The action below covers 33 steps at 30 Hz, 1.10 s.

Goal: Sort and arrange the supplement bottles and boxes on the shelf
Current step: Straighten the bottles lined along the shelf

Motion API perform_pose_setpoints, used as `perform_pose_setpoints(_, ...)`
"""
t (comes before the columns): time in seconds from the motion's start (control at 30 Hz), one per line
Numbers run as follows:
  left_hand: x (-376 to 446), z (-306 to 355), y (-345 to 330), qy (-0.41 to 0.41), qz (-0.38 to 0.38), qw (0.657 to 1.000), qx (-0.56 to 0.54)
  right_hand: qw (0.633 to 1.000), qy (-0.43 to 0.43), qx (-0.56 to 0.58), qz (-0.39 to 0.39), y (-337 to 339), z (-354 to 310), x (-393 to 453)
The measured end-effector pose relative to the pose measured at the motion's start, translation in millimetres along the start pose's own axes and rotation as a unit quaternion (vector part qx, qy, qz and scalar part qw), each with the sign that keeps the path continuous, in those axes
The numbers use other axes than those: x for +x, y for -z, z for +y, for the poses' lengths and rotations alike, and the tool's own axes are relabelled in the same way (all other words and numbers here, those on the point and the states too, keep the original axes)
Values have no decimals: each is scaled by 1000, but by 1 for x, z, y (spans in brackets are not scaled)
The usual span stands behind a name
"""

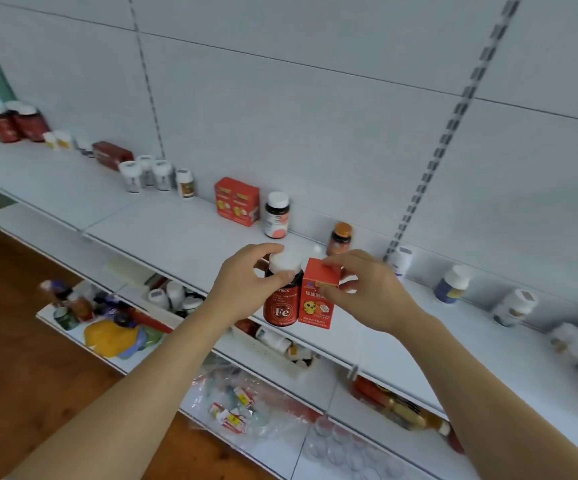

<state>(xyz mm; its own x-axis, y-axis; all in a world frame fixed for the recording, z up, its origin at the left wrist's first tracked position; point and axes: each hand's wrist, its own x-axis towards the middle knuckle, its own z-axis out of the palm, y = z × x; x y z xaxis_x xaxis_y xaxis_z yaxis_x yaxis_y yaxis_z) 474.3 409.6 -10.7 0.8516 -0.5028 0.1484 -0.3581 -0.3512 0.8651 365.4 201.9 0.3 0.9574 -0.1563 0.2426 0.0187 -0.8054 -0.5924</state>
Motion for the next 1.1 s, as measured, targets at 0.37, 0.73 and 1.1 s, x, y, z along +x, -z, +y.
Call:
perform_pose_setpoints(0.37, 82, -67, 107, 42, 61, 995, 61, 998, 65, -23, -7, -85, -30, 160)
perform_pose_setpoints(0.73, 163, -124, 172, 34, 63, 996, 62, 997, 38, -61, 9, -154, -34, 265)
perform_pose_setpoints(1.1, 233, -179, 232, -39, -49, 998, 30, 984, -78, -144, 65, -221, -59, 303)
